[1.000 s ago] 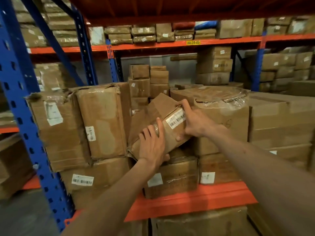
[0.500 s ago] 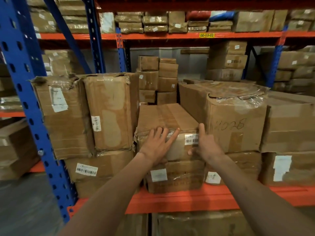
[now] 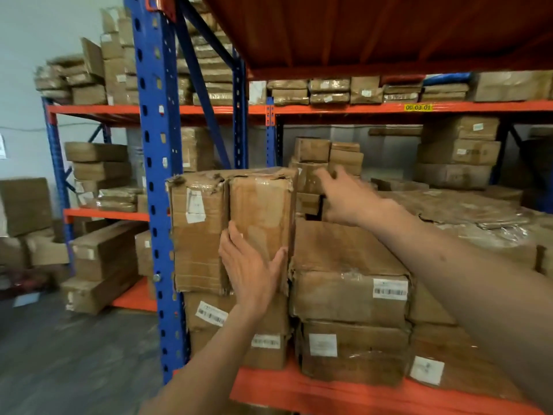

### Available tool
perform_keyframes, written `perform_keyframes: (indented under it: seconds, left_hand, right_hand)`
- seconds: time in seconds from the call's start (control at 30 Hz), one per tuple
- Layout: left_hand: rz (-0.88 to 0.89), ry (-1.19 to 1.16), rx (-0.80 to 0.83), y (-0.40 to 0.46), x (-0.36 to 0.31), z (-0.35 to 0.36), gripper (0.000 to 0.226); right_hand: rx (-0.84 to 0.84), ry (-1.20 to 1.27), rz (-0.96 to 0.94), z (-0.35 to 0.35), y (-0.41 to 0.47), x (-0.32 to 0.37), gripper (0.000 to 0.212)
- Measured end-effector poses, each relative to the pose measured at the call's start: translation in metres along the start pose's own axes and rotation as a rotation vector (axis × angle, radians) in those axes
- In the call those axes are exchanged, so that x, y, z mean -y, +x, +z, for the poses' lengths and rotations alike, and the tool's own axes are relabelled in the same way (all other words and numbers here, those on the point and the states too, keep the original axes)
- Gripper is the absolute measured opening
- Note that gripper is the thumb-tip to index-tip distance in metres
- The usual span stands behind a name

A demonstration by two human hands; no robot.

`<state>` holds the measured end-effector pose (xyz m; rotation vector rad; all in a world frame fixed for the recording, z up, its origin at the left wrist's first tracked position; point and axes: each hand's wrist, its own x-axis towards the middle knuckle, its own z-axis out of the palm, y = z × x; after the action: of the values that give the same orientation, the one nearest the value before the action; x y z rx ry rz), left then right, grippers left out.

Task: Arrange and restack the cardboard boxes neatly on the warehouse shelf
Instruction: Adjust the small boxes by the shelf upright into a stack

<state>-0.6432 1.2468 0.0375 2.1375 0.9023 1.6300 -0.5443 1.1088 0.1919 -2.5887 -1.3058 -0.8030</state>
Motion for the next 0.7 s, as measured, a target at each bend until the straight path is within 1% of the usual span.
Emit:
perform_keyframes:
  seconds: [0.03, 0.1, 0.13, 0.2, 0.27, 0.33, 0.37, 0.4, 0.47, 0.5, 0.53, 0.57, 0.63, 0.67, 0.7]
  left_hand:
    - [-0.038, -0.005, 0.033, 0.004, -0.001, -0.001, 0.115]
    - [-0.091, -0.015, 0.083, 0.007, -0.004, 0.002, 0.122]
    - [-0.118, -0.016, 0.104, 0.008, -0.007, 0.004, 0.128]
    - [-0.153, 0.013, 0.135, 0.009, -0.013, 0.006, 0.133]
    - [-0.144, 0.055, 0.158, 0.012, -0.017, 0.007, 0.130]
    - [-0.095, 0.099, 0.175, 0.011, -0.018, 0.008, 0.128]
    - [-0.052, 0.107, 0.173, 0.010, -0.018, 0.010, 0.128]
    - [0.000, 0.102, 0.171, 0.010, -0.015, 0.012, 0.129]
    - [0.102, 0.067, 0.191, 0.012, -0.005, 0.013, 0.131]
    - [0.132, 0.051, 0.214, 0.014, 0.002, 0.013, 0.134]
    - [0.123, 0.023, 0.238, 0.016, 0.009, 0.012, 0.138]
    - [0.066, -0.021, 0.281, 0.018, 0.015, 0.011, 0.144]
    - [-0.095, -0.085, 0.416, 0.021, 0.022, 0.007, 0.153]
    - [-0.132, -0.068, 0.481, 0.022, 0.023, 0.006, 0.153]
    - [-0.130, -0.034, 0.518, 0.024, 0.022, 0.005, 0.149]
  right_hand:
    - [-0.056, -0.030, -0.133, -0.008, 0.010, 0.019, 0.093]
    - [-0.082, -0.190, -0.371, -0.016, 0.028, 0.051, 0.103]
    - [-0.059, -0.281, -0.447, -0.015, 0.035, 0.063, 0.103]
    - [0.015, -0.435, -0.522, -0.012, 0.044, 0.083, 0.095]
    - [0.093, -0.494, -0.511, -0.011, 0.048, 0.094, 0.090]
    - [0.172, -0.485, -0.460, -0.016, 0.052, 0.095, 0.092]
    - [0.211, -0.448, -0.421, -0.021, 0.055, 0.092, 0.090]
    - [0.242, -0.374, -0.370, -0.025, 0.056, 0.088, 0.083]
    - [0.264, -0.266, -0.300, -0.030, 0.056, 0.075, 0.072]
    - [0.271, -0.256, -0.273, -0.031, 0.053, 0.068, 0.073]
    - [0.282, -0.267, -0.242, -0.031, 0.048, 0.063, 0.081]
    - [0.294, -0.308, -0.234, -0.030, 0.043, 0.058, 0.094]
    - [0.280, -0.389, -0.248, -0.025, 0.036, 0.050, 0.121]
    - [0.253, -0.395, -0.252, -0.023, 0.033, 0.048, 0.130]
    - [0.227, -0.378, -0.252, -0.019, 0.033, 0.044, 0.134]
